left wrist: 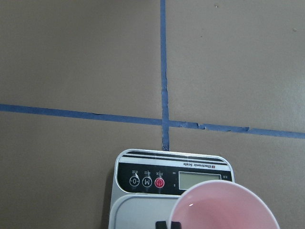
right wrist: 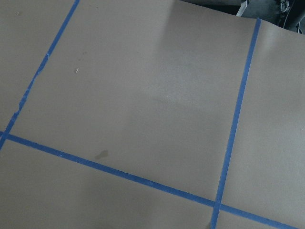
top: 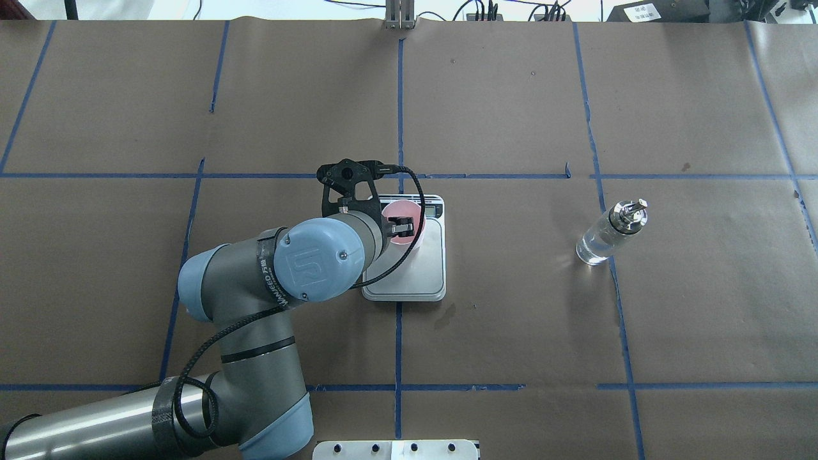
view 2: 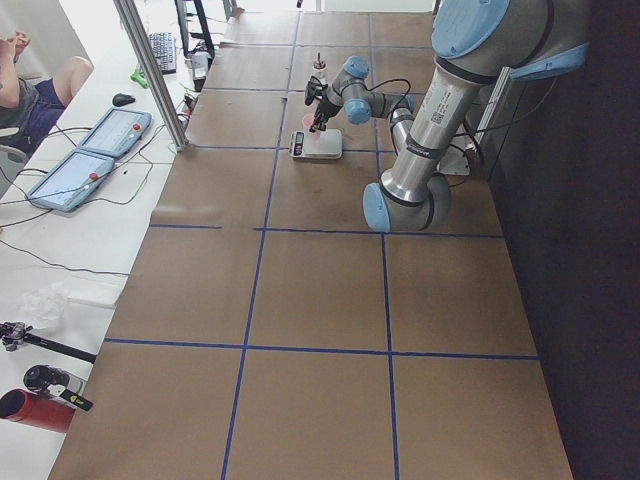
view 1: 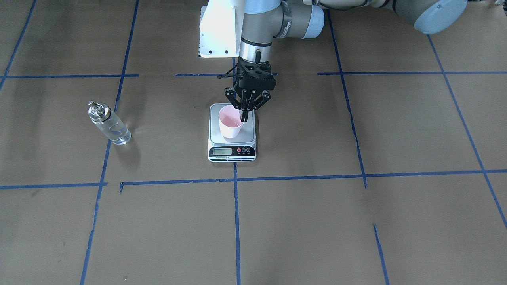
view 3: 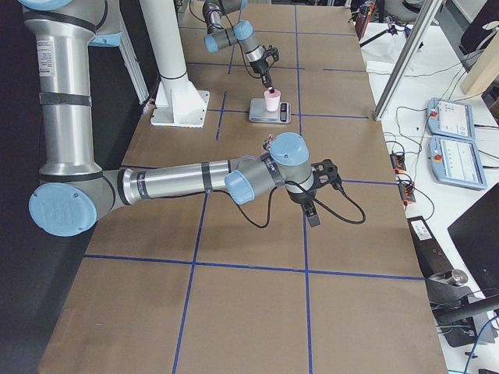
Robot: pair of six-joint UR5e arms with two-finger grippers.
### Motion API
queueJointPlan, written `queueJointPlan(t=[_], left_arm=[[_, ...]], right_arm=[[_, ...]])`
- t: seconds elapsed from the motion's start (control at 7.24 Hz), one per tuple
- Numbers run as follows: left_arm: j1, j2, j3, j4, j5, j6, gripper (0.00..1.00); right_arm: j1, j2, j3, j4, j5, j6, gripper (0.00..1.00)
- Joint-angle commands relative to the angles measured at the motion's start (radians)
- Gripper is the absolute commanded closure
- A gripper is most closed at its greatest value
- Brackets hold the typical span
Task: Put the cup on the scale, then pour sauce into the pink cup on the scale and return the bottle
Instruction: 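Carry the pink cup with the left gripper onto the scale, then release the cup on the scale and withdraw the left gripper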
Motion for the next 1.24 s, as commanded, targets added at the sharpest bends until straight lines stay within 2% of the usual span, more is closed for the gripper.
queueJointPlan(t=[0.0,0.14,0.28,0.41,0.55,0.69,0.97,1.11], left_arm=[[0.002,0.004,-0.001,0.0,0.0,0.003,0.71],[0.002,0.004,-0.003,-0.001,-0.001,0.006,0.43],[0.001,0.005,-0.027,0.0,-0.003,0.043,0.06],[0.001,0.01,-0.064,0.003,-0.007,0.064,0.0],[-0.004,0.016,-0.096,0.003,-0.018,0.092,0.0],[-0.012,0.043,-0.13,0.003,-0.098,0.172,0.0],[-0.195,0.117,-0.159,0.002,-0.295,0.333,0.0],[-0.272,0.178,-0.182,-0.001,-0.362,0.466,0.0]], right_arm=[[-0.001,0.0,0.0,0.001,0.0,0.0,0.0],[-0.001,0.0,0.0,0.001,0.0,0.0,0.0],[-0.001,0.0,0.0,0.001,0.0,0.0,0.0],[-0.001,0.0,0.0,0.001,0.0,0.0,0.0],[-0.001,0.003,0.001,0.001,0.0,0.0,0.0],[-0.001,0.003,0.003,0.001,0.002,0.012,0.0],[-0.026,0.006,0.02,0.002,0.002,0.104,0.0],[-0.063,0.008,0.043,0.004,0.0,0.192,0.0]])
